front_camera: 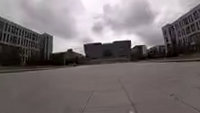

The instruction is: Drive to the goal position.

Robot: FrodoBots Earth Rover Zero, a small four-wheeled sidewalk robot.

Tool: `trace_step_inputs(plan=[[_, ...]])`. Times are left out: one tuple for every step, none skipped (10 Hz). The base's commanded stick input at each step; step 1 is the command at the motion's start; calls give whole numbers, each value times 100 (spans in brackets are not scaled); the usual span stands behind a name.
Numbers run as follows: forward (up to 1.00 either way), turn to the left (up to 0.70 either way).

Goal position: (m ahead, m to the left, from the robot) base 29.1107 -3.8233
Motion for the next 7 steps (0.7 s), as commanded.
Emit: trace_step_inputs(plan=[[100, 0], [100, 0], [100, 0], [100, 0], [100, 0], [100, -8], [100, -25]])
